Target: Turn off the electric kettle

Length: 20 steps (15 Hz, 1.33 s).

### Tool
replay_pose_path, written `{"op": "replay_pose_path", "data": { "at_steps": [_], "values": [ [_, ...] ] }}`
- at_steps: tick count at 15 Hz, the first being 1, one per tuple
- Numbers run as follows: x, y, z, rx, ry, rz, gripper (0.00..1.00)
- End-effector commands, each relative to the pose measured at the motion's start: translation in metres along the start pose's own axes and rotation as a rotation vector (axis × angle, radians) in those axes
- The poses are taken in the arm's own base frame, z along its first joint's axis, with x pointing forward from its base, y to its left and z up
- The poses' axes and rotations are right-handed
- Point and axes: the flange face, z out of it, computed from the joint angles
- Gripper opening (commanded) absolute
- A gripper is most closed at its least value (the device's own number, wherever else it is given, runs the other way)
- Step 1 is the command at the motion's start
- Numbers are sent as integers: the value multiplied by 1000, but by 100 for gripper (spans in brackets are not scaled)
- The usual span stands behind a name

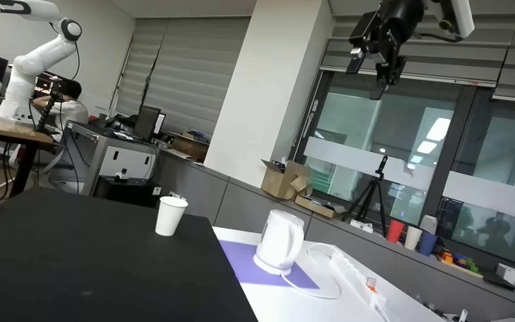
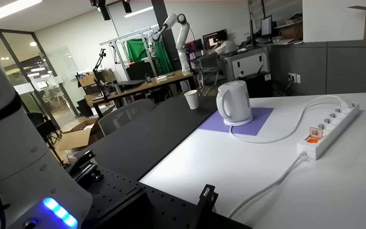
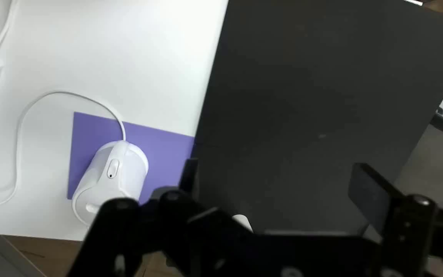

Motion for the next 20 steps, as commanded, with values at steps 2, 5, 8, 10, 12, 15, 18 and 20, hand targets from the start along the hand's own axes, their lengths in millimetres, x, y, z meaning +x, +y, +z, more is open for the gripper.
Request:
{"op": "replay_pose_path", "data": {
  "at_steps": [2, 5, 8, 10, 12, 15, 18, 20],
  "values": [
    [1, 0, -1, 0, 2, 0, 100],
    [1, 0, -1, -1, 4, 0, 100],
    [1, 0, -1, -1, 4, 0, 100],
    [1, 0, -1, -1, 4, 0, 100],
    [1, 0, -1, -1, 4, 0, 100],
    [1, 0, -1, -1, 4, 0, 100],
    [1, 4, 0, -17, 26, -9, 100],
    [7, 16, 7, -58, 80, 2, 100]
  ]
}}
